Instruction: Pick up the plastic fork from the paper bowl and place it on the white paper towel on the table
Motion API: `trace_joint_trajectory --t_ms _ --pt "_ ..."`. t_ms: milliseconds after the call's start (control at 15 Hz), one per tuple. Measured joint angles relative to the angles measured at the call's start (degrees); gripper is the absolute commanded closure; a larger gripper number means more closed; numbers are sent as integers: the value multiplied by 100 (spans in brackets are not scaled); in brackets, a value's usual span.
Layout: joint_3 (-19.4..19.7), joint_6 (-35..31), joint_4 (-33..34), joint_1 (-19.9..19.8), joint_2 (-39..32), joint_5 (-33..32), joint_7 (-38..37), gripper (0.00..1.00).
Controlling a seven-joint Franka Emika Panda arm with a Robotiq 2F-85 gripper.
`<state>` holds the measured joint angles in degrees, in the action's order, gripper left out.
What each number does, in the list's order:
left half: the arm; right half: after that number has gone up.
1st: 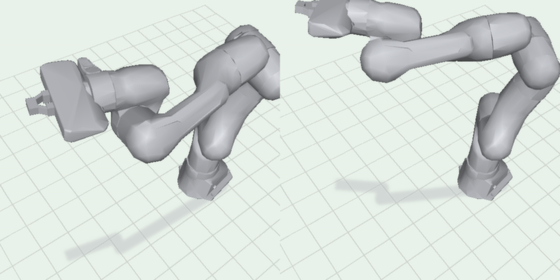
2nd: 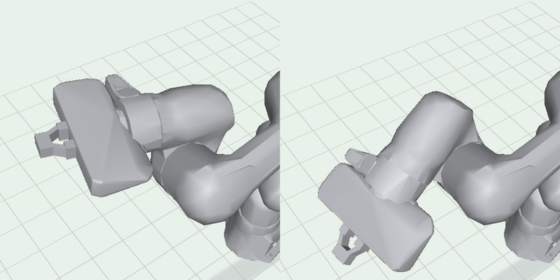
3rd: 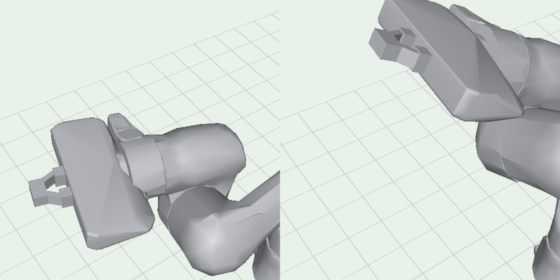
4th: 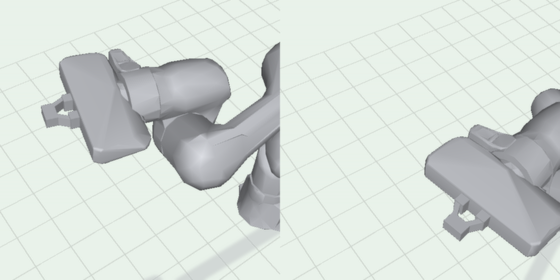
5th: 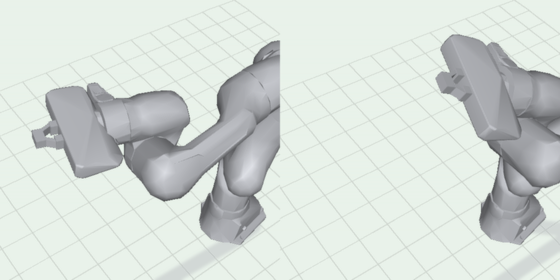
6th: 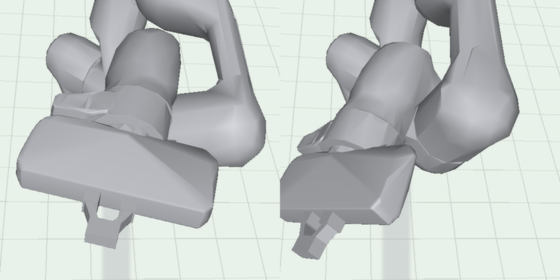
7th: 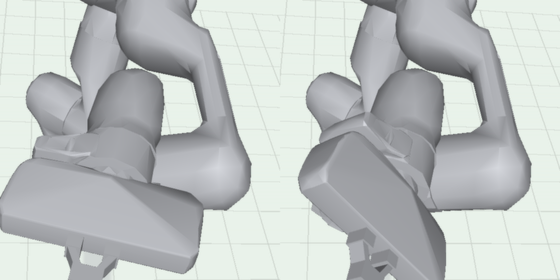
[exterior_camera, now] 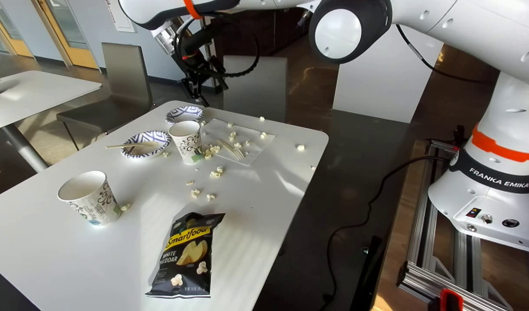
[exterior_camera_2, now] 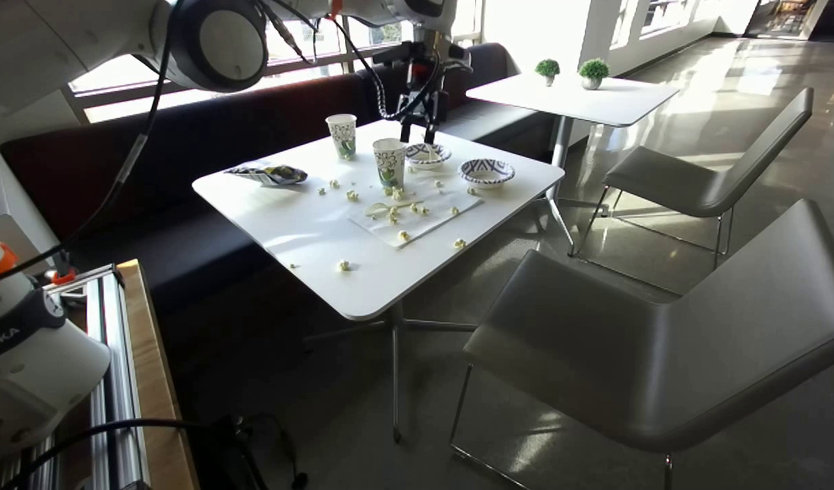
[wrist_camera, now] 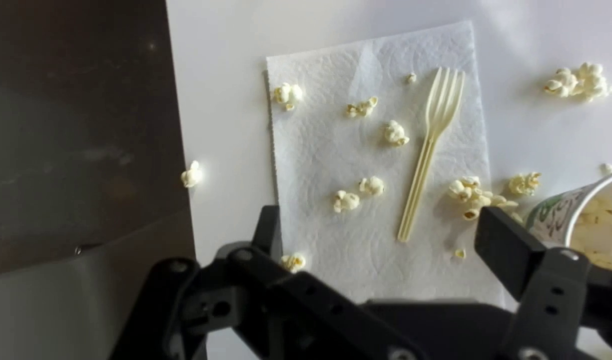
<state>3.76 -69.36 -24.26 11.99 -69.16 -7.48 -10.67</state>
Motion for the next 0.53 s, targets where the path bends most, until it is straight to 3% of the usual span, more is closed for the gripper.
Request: trace_joint_trajectory --t_ms 267,533 --pt "159 -45 20 389 363 -539 852 0" --pt "238 -571 34 619 563 -916 1695 0"
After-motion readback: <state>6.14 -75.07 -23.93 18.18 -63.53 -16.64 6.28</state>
